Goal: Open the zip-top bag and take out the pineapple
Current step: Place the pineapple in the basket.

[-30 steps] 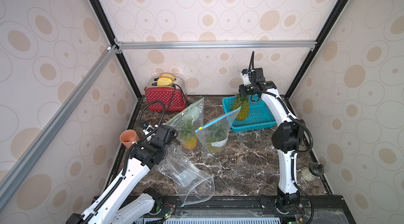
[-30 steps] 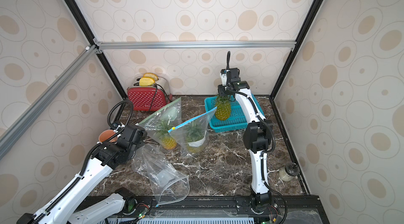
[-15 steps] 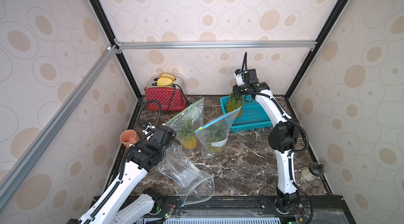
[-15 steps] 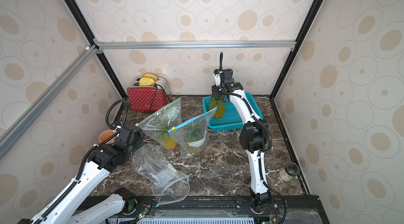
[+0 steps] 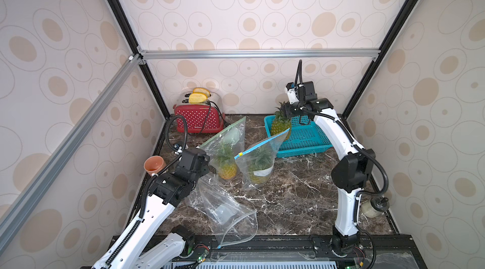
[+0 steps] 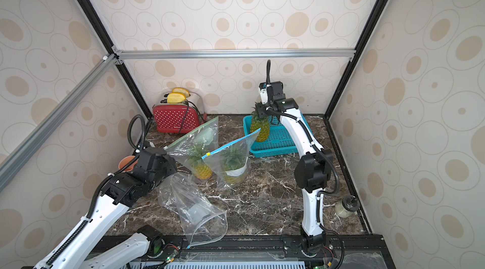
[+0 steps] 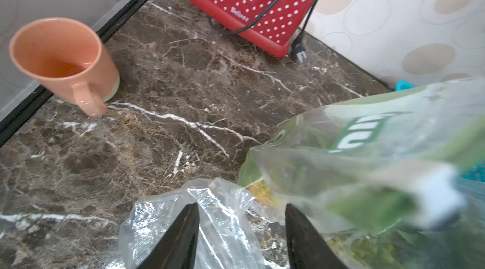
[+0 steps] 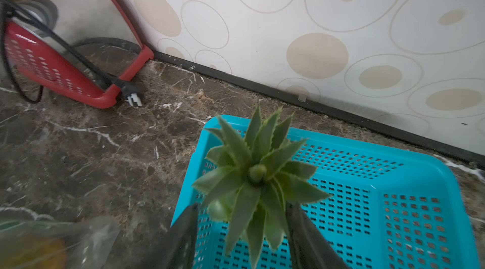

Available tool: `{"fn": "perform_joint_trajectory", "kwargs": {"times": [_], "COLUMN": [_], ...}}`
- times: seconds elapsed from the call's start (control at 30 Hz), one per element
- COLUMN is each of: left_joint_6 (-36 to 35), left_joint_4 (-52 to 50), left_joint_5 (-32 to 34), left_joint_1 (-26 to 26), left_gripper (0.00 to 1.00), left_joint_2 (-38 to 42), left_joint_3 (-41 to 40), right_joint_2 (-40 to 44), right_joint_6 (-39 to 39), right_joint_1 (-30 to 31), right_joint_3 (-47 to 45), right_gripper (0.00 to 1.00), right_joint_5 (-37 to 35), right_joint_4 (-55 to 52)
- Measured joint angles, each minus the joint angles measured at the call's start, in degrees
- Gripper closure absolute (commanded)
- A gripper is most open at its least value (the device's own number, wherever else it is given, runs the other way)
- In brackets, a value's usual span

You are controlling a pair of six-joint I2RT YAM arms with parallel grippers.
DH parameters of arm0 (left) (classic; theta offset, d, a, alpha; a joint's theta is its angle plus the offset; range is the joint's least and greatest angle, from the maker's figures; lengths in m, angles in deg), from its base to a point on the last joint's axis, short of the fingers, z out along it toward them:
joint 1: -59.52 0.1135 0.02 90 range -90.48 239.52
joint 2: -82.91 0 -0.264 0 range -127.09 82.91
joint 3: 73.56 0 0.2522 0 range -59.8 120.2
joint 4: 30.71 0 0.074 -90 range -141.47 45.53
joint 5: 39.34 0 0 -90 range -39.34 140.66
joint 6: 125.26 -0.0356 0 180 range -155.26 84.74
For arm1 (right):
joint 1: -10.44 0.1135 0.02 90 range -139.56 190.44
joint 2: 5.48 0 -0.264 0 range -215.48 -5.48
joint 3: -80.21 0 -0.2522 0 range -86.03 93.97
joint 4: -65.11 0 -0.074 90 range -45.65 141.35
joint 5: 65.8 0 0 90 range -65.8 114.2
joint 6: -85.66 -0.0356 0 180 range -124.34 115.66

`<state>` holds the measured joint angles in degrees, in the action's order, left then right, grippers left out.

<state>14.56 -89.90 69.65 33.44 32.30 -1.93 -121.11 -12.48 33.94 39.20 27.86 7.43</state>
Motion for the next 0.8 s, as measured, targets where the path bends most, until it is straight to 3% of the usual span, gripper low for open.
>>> {"fn": "perform_joint_trajectory", "kwargs": {"times": [0.17, 0.27, 0.37, 0.6, 0.8], "left_joint_6": [-2.25, -2.71, -2.73, -1.88, -1.6], "left_joint_4": [1.75, 2.16, 2.14, 2.54, 2.14], "left_joint_5": [-5.01, -7.15, -8.41, -10.36, -10.82], "left_joint_1": [0.0, 0.0, 0.0, 0.0, 0.0], "left_gripper": [0.45, 0.44, 0.44, 0.45, 0.45], "left_joint_2": [0.13, 1.05, 2.32, 6.16, 7.19], "left_joint_3": [4.74, 5.07, 5.03, 2.36, 1.49], "right_joint_2": [10.6, 16.72, 19.96, 12.26, 4.31], "right_joint_6": [3.28, 6.14, 11.41, 24.06, 31.15], "right_joint_1": [5.84, 8.37, 8.83, 10.1, 13.7], "right_joint_3": [4.44, 3.34, 1.84, 7.28, 8.46], "right_gripper": [0.41, 0.38, 0.29, 0.19, 0.17], "right_joint_5": [0.96, 6.49, 13.9, 24.68, 25.38], "right_joint_4": [-9.57, -12.98, -17.0, -28.72, -34.53]}}
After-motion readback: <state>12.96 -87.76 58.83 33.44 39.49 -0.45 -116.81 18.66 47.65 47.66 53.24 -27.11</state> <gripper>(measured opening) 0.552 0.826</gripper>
